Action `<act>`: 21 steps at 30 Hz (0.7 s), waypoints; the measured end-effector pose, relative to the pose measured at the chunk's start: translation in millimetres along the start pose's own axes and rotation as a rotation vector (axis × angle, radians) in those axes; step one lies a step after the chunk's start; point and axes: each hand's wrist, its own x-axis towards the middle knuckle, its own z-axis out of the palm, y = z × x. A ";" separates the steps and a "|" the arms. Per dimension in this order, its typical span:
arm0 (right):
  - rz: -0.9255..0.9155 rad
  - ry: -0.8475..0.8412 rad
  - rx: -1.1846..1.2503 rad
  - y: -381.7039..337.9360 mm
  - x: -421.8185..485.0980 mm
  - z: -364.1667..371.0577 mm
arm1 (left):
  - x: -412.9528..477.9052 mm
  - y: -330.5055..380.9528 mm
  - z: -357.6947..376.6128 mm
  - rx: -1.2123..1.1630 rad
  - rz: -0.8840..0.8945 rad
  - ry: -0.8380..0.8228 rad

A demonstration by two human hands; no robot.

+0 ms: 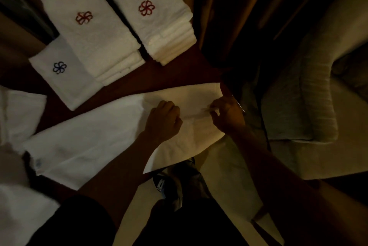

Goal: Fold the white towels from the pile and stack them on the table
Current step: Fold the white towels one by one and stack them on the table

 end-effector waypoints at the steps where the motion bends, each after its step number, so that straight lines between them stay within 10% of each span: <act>1: 0.019 0.024 0.009 0.1 -1.9 1.4 | -1.0 0.8 0.8 0.014 -0.001 0.000; 8: -0.010 0.333 -0.048 -3.6 9.9 -6.1 | -0.3 4.9 -0.9 0.081 -0.053 -0.044; 14: 0.184 -0.164 -0.165 -4.2 11.5 -11.9 | -4.3 4.4 0.8 0.064 -0.100 -0.124; 21: 0.229 -0.001 0.056 -0.6 9.0 -0.6 | 1.2 4.0 2.3 0.026 -0.120 -0.116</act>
